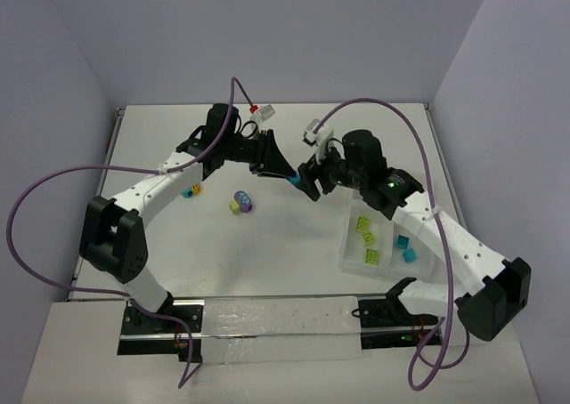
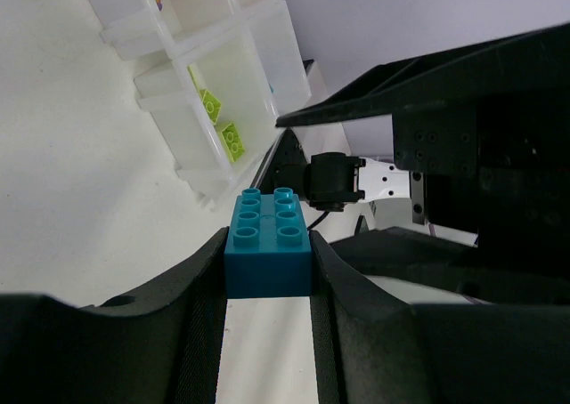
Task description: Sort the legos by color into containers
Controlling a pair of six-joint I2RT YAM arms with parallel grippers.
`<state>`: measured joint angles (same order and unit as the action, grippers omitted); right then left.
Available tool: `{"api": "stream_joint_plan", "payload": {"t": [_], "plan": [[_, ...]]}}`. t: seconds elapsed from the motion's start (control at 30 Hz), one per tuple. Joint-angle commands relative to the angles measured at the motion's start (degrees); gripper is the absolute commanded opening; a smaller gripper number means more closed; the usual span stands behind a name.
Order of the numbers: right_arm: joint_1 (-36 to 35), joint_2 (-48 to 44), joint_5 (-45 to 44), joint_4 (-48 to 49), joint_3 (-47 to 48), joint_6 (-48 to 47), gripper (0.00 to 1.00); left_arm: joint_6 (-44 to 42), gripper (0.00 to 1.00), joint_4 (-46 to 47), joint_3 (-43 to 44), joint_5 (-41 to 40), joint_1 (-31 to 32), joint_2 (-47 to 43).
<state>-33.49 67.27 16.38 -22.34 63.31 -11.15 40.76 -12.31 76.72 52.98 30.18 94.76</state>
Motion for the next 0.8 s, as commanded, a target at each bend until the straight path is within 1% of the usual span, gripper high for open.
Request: {"api": "stream_joint_plan", "payload": {"t": [0.0,0.1,0.13,0.2,0.43,0.57,0.7,0.77], "plan": [[-2.32,3.45,0.49,0.10,5.95,-3.27,0.74,1.93,0.00,3.66,-0.50,1.34,0.05,-1.15],[-3.25,5.67,0.23,-0.15,7.22,-2.57,0.72,1.80,0.00,3.45,-0.40,0.91,0.05,-1.25],[-3.38,5.99,-0.05,-0.34,7.56,-2.47,0.70,1.60,0.00,3.19,-0.32,0.71,0.05,-1.28],[-3.89,7.10,-1.55,-1.17,7.96,-2.08,0.63,1.27,0.00,2.77,0.00,0.18,0.05,-1.47],[-4.74,6.47,-6.00,-1.83,6.62,-1.69,0.57,0.81,0.00,2.46,0.18,-1.39,-0.28,-1.77],[-4.88,5.45,-8.84,-1.83,5.88,-1.02,0.48,1.04,0.00,2.86,0.18,-1.88,-0.66,-1.60],[-4.83,5.28,-10.05,-2.79,5.37,-0.76,0.45,1.34,0.00,3.12,0.27,-2.62,-0.91,-1.86],[-4.80,4.98,-10.95,-2.65,4.61,-0.52,0.41,1.75,0.00,3.83,0.15,-2.85,-0.94,-2.27]]}}
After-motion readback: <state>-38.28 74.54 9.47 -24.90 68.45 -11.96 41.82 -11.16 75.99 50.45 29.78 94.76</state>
